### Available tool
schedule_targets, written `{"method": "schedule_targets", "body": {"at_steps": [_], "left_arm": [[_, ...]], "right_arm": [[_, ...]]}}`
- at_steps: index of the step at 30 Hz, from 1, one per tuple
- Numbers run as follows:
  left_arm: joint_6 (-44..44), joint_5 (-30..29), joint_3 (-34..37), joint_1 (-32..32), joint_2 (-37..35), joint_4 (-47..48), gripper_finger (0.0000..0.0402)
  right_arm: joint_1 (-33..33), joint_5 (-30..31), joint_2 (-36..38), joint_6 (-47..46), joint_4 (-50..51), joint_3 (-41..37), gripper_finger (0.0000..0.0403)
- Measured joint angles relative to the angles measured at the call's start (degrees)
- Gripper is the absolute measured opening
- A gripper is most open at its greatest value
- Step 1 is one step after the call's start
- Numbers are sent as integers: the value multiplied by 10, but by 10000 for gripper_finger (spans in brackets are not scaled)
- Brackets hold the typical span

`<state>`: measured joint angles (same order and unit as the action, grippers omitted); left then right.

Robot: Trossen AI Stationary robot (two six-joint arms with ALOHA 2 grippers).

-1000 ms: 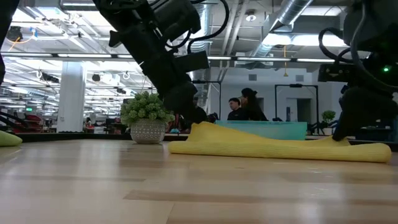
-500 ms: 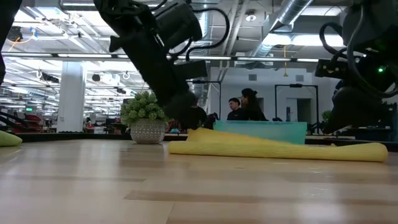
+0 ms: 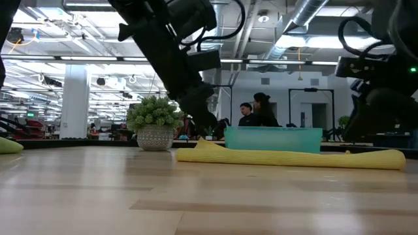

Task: Roll microfiber towels into tight, uniform cylinder then place into a basket
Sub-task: Roll the yellow microfiber cloth

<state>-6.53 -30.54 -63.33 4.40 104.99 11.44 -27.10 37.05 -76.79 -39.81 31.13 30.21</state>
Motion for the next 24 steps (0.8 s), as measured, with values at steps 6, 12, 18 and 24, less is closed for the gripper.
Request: {"method": "schedule_targets", "body": {"at_steps": [6,12,18,24], "left_arm": [[0,57,0,-10,35,-22,127],[-3,29,0,-34,74,-5,106],[-6,51,0,-40,73,-1,94],[-7,57,0,-30,40,15,86]], "right_arm": [[63,-68,0,72,-146,-52,43],[118,-75,0,24,-142,-75,11],[125,-101,1,8,-140,-74,19],[109,-117,9,8,-131,-68,31]]}}
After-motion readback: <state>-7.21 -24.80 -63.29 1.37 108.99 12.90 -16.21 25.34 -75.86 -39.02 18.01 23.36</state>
